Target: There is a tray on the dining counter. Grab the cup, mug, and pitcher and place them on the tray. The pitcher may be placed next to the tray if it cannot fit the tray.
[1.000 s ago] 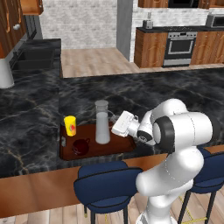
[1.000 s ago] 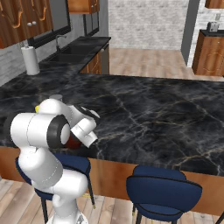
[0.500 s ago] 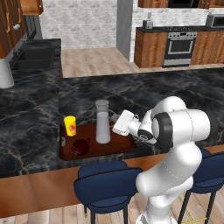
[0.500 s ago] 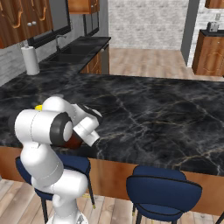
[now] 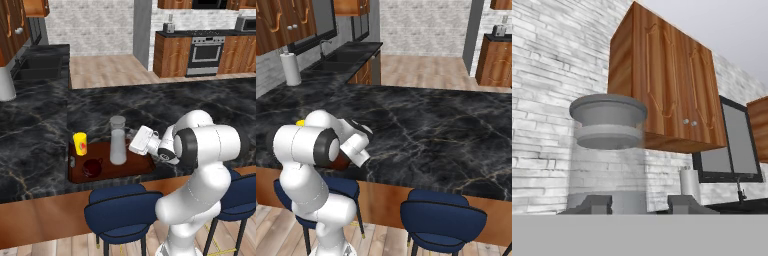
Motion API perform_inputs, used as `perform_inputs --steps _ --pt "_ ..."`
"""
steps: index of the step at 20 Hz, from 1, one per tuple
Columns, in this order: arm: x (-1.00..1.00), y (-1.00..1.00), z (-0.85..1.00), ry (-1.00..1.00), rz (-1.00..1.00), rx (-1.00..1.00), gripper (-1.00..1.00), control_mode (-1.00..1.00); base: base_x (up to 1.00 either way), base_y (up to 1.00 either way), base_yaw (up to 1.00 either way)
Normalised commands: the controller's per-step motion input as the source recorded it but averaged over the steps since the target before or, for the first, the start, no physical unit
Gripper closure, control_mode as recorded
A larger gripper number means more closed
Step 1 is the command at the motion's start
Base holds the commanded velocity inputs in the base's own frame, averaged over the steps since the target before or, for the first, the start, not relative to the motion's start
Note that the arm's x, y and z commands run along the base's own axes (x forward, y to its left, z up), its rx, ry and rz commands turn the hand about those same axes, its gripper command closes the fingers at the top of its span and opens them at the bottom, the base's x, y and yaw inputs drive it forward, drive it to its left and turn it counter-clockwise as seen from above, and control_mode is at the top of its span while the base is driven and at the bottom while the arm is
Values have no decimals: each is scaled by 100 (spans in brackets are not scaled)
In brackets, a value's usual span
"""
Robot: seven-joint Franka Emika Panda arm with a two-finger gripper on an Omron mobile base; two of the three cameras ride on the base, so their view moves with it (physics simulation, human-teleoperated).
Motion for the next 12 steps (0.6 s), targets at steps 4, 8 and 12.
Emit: perform_inputs --steps 4,8,12 --pt "0 0 0 0 0 0 -100 -100 0 0 0" --pt "0 0 0 0 0 0 -100 -100 0 0 0" --pt "0 -4 0 0 0 0 -100 -100 0 0 0"
